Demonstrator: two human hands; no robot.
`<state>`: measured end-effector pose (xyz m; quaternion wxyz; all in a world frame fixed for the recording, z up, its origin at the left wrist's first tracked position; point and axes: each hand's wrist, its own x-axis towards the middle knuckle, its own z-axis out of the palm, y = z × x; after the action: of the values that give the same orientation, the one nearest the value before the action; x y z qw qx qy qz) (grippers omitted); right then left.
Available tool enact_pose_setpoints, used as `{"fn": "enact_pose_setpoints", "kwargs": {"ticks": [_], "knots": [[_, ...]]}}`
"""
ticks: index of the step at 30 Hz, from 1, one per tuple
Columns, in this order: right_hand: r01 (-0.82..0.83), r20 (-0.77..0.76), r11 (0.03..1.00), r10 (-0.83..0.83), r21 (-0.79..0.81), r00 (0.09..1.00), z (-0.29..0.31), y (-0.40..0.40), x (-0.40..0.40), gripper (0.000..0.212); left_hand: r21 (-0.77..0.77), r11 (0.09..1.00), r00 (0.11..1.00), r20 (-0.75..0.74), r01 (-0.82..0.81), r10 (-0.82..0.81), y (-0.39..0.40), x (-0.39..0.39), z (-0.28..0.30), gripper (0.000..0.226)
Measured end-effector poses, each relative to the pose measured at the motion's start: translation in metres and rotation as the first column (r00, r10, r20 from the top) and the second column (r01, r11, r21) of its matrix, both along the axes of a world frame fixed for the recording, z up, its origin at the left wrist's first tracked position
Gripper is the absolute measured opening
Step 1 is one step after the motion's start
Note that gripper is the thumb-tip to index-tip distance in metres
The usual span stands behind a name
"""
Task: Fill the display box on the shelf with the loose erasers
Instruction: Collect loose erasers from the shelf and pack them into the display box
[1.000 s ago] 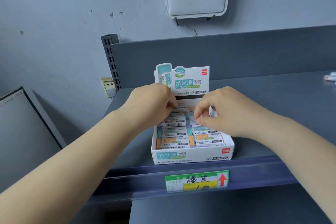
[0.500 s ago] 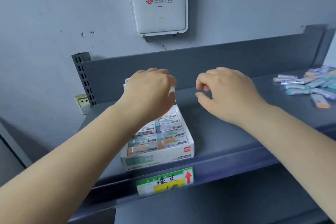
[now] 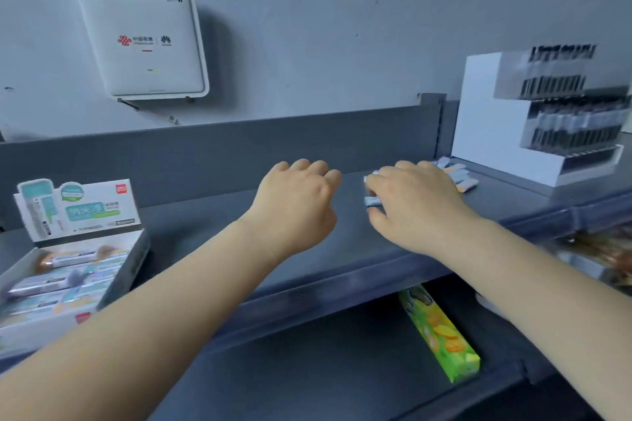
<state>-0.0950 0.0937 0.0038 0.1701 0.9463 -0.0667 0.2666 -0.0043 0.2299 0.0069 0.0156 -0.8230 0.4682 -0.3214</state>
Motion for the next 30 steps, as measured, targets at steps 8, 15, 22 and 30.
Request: {"fn": "enact_pose_setpoints", "kwargs": {"ticks": [8,15,22,30], "knots": [[0.065,-0.01,0.995,-0.065,0.07,0.998,-0.002,-0.096,-0.052,0.03,0.048,0.997,0.997,-0.051,0.068,-0.066,-0.095,-0.035,-0.009,0.034],[0.129,-0.052,0.979,-0.122,0.157,0.991,-0.003,-0.162,-0.068,0.025,0.093,0.993,0.992,-0.112,0.075,-0.064,-0.156,-0.033,-0.003,0.033],[0.167,-0.083,0.924,-0.148,0.345,0.986,-0.005,-0.217,-0.065,0.022,0.075,0.994,0.973,-0.223,0.081,-0.063,-0.212,-0.011,0.0,0.037],[0.133,-0.11,0.848,-0.089,0.513,0.99,-0.004,-0.281,-0.022,0.006,0.122,0.991,0.963,-0.269,0.063,-0.028,-0.278,0.033,0.007,0.032]]}}
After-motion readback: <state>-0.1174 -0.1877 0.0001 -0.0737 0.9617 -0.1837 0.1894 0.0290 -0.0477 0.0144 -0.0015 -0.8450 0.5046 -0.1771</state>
